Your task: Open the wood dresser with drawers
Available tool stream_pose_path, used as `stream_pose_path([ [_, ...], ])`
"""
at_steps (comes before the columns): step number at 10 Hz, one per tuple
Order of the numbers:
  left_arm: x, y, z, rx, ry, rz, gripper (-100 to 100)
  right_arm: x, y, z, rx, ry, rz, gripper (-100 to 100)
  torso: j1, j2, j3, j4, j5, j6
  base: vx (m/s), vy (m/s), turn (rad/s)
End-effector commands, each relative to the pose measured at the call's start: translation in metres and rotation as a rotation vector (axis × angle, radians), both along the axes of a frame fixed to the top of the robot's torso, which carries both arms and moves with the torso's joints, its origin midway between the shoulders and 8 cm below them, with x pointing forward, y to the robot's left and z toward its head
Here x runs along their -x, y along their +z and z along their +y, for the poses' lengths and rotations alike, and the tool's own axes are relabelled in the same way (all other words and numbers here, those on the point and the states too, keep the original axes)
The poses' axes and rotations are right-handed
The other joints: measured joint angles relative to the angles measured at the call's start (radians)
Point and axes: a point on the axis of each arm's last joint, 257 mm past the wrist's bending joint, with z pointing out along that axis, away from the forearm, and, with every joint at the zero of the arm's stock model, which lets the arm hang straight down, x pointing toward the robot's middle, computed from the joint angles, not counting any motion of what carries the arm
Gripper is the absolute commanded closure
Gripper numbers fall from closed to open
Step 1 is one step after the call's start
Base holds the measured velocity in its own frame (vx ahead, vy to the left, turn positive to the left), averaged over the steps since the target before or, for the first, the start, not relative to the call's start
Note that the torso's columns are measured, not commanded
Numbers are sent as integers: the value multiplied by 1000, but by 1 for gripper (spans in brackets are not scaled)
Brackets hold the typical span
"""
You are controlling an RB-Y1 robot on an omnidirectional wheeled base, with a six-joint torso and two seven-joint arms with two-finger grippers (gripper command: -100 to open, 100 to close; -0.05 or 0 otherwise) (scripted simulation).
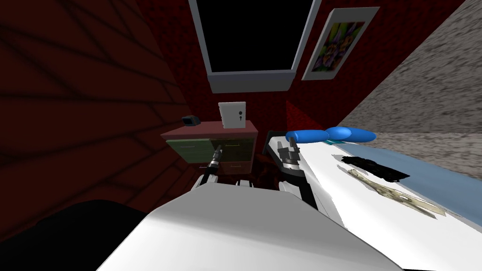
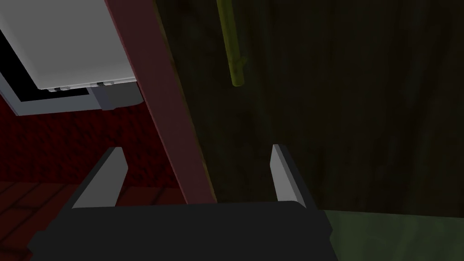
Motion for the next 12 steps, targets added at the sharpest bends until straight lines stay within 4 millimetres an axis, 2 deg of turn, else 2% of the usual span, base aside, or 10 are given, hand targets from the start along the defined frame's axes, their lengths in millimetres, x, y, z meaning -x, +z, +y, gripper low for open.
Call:
stream_pose_path([
  [1,-5,-25,-4,49,21,47,-100,0,0,0,0,0,0,0,0,-1,0,0,0,0,66,-44,-6],
  [5,-10,-40,-15,131,46,72,-100,0,0,0,0,0,0,0,0,1,1,0,0,0,29,-26,-2],
  [8,-10,-29,-12,119,47,70,-100,0,0,0,0,0,0,0,0,-3,-2,-1,0,0,55,-4,-14],
  [9,-10,-31,-12,119,46,68,-100,0,0,0,0,0,0,0,0,-4,-3,-1,0,0,43,0,-2],
  [10,-9,-38,-13,120,43,70,100,0,0,0,0,0,0,0,0,0,-1,0,0,0,-56,12,25],
  [11,-9,-35,-13,120,45,71,100,0,0,0,0,0,0,0,0,5,3,1,0,0,-37,7,9],
  [12,-12,-31,-30,119,22,64,100,0,0,0,0,0,0,0,2,0,1,-2,2,0,-62,18,144],
])
